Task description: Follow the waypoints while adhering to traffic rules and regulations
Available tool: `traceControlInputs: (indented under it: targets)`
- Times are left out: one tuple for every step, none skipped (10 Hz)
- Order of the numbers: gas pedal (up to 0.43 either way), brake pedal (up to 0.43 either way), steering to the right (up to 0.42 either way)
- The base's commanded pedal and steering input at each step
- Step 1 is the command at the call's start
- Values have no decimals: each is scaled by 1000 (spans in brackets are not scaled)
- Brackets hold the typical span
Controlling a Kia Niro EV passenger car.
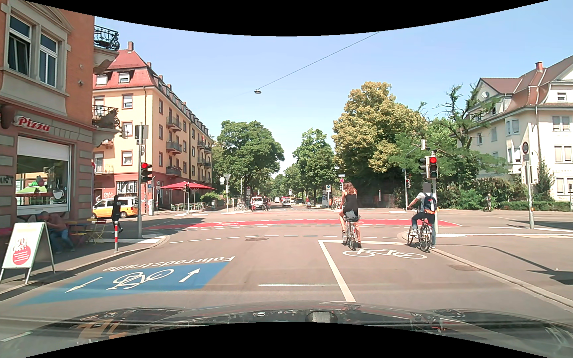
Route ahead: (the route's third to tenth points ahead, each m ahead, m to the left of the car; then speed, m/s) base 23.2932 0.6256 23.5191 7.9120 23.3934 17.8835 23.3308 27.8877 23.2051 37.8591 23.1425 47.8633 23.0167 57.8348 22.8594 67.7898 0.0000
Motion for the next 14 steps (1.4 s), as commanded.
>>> traceControlInputs:
  targets:
    - [0,244,3]
    - [0,244,3]
    - [0,244,3]
    - [0,244,3]
    - [0,244,3]
    - [0,244,3]
    - [0,244,3]
    - [0,244,3]
    - [0,244,3]
    - [0,244,3]
    - [0,244,3]
    - [0,244,3]
    - [0,244,3]
    - [0,244,3]
